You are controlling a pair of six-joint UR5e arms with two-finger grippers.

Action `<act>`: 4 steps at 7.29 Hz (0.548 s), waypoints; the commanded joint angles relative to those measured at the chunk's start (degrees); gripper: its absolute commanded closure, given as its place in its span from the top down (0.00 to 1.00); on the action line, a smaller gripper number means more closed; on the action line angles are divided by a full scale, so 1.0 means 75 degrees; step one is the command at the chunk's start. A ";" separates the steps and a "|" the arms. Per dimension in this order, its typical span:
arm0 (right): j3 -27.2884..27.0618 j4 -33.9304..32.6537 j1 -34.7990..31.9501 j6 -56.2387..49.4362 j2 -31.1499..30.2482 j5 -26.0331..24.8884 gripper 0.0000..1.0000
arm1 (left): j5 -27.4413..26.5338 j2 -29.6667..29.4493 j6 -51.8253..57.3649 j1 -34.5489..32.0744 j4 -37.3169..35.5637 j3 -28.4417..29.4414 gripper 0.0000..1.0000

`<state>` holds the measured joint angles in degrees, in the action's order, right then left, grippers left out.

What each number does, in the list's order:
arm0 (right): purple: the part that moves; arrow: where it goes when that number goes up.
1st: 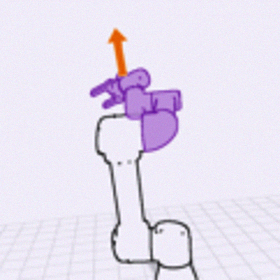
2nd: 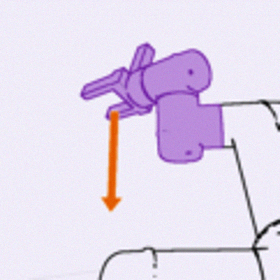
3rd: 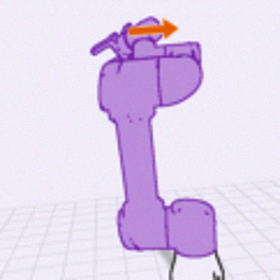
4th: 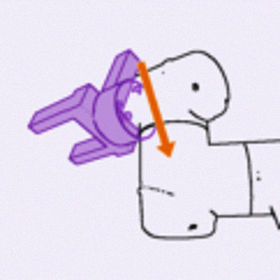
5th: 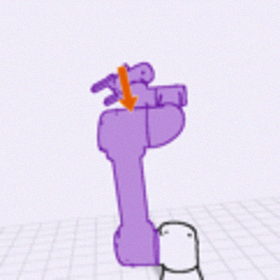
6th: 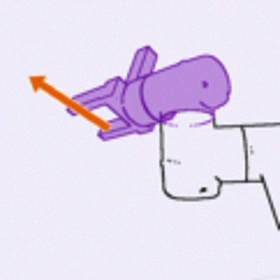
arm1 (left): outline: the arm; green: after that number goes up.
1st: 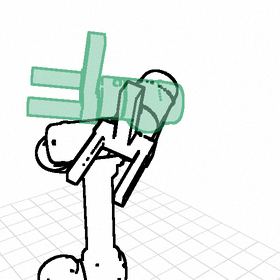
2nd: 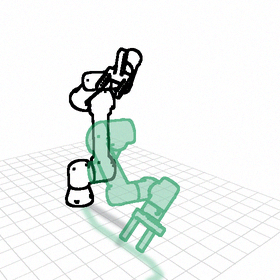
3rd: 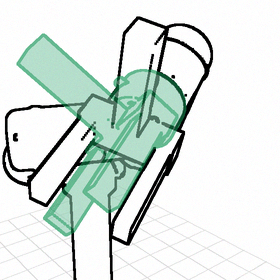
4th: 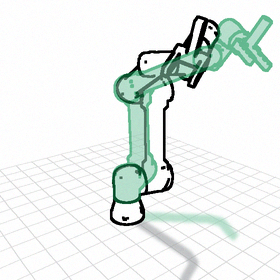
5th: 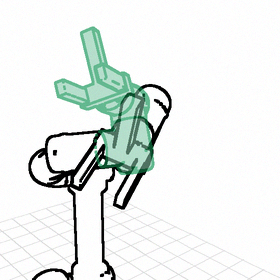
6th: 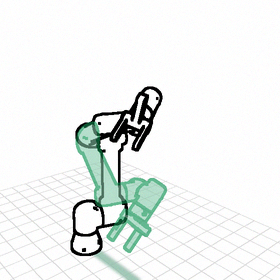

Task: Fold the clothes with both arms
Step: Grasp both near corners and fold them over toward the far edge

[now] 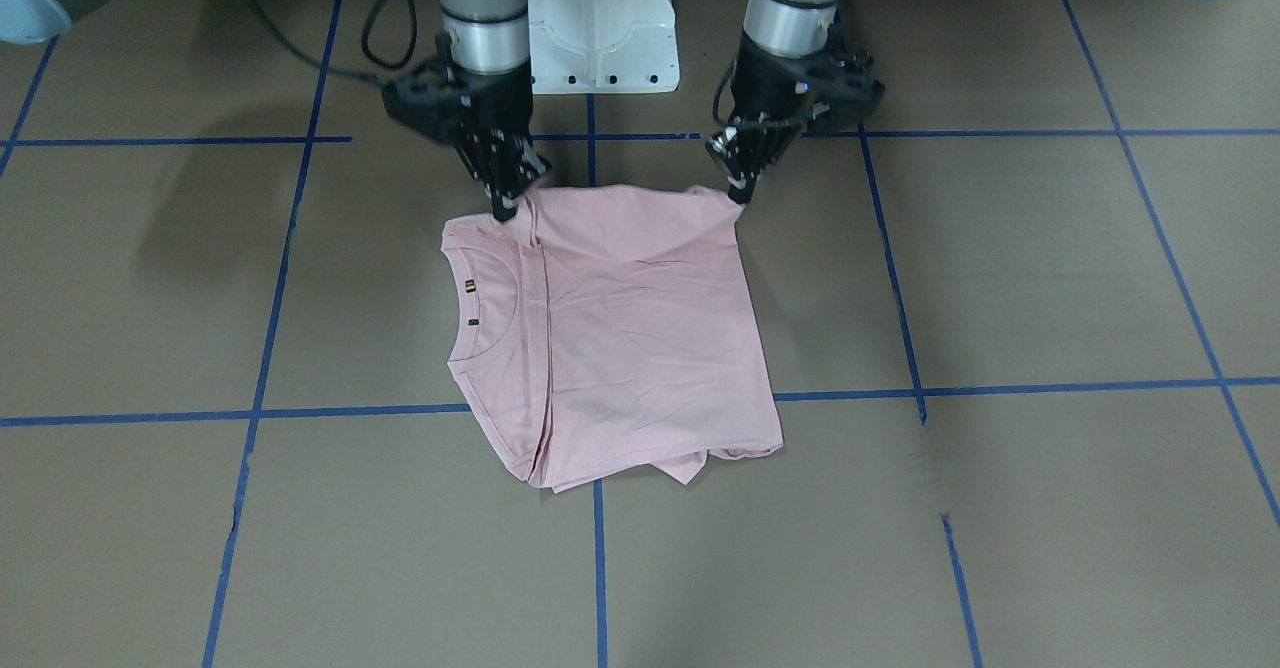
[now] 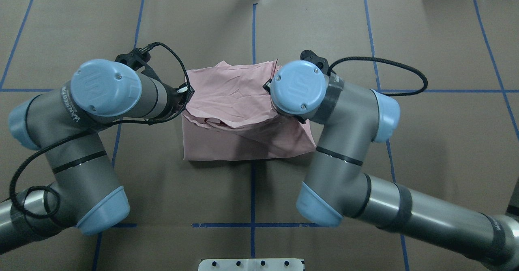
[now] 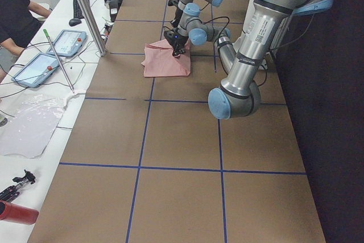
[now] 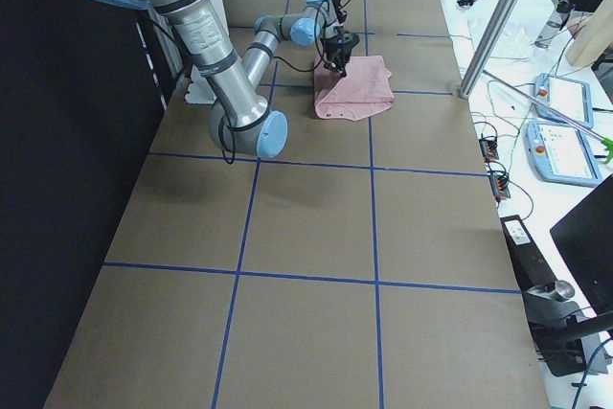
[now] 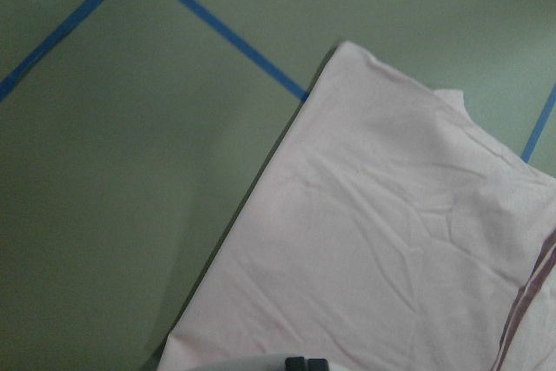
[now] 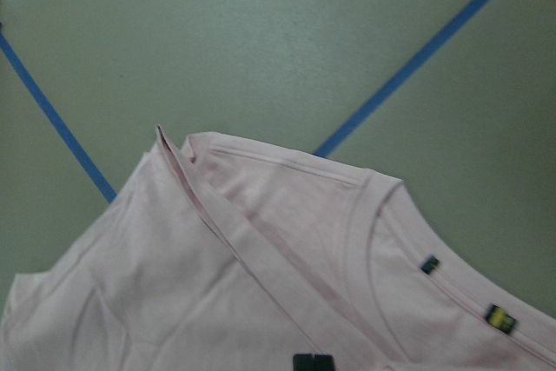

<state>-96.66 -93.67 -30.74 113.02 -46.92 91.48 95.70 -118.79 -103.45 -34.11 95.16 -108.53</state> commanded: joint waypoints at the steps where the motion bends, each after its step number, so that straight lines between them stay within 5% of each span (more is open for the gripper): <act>1: 0.2042 0.0861 -0.0646 -0.0255 0.0991 0.0471 0.00 | -0.0045 -0.0493 0.0524 -0.0454 0.0845 0.1574 0.00; 4: 0.3158 0.1262 -0.0964 -0.0525 0.1449 0.0681 0.00 | -0.0057 -0.0860 0.0913 -0.0784 0.1560 0.2692 0.00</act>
<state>-76.58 -85.05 -37.06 109.91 -37.87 95.69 95.31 -124.57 -97.46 -39.45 104.84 -91.19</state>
